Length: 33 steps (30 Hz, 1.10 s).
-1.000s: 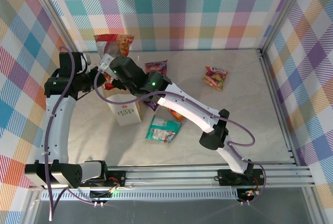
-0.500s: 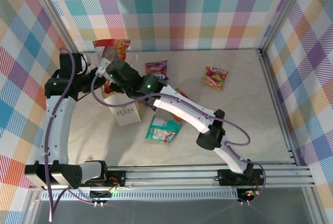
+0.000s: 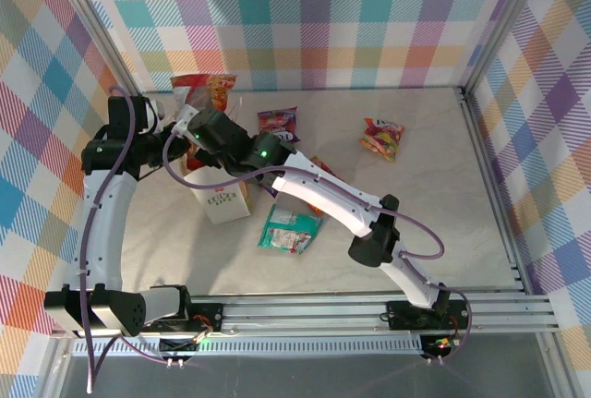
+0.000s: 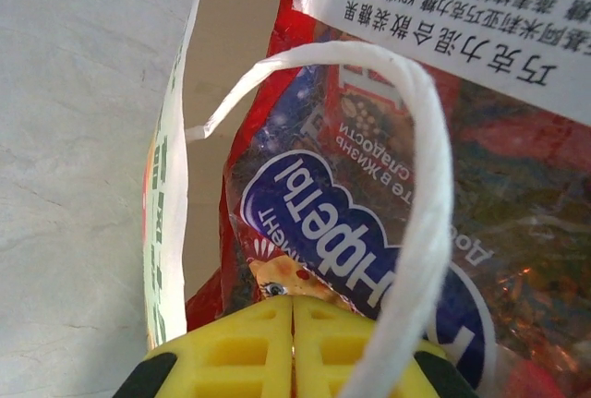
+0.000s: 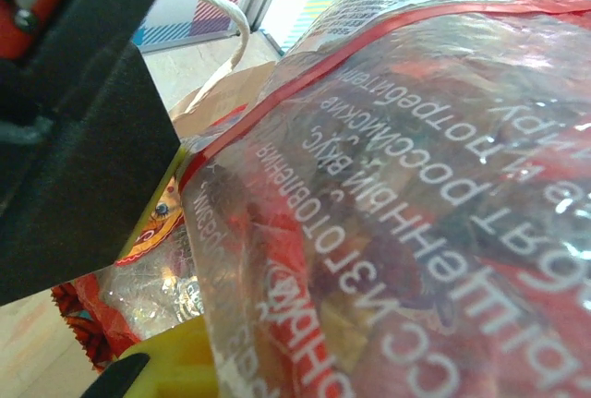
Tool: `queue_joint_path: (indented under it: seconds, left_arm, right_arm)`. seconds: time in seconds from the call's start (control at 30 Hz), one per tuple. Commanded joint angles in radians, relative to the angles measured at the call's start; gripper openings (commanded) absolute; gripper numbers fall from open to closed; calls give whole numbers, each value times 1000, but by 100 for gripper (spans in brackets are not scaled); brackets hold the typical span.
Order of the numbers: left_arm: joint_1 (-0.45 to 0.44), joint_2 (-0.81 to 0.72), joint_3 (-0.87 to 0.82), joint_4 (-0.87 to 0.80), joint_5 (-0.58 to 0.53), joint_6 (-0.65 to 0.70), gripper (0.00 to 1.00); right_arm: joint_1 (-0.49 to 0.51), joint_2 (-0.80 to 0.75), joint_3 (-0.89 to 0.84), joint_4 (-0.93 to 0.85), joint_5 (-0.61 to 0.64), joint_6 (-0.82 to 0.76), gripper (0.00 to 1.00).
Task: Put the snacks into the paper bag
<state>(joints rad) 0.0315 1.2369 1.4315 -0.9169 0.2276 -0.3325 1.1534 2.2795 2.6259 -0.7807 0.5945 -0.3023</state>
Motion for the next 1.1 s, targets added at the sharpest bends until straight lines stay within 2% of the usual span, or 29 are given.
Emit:
queue_joint_path:
  seconds: [0.0,0.5,0.7,0.83,1.07]
  left_arm:
    - [5,-26,-17,10,33,9,8]
    - [5,-63,-15,20,79,21,8]
    - [5,-64,-17,12,70,27,8]
    - [4,-78,-35,24,48,28,8]
    - [5,-106,-50,57,12,0,8]
  right_arm:
    - [17,-20,71,114,16,35,0]
    - [19,-6,70,103,15,55,1]
    - [18,-9,70,86,15,48,2]
    - [19,-11,70,66,15,20,6]
    - [19,-11,70,29,24,12,6]
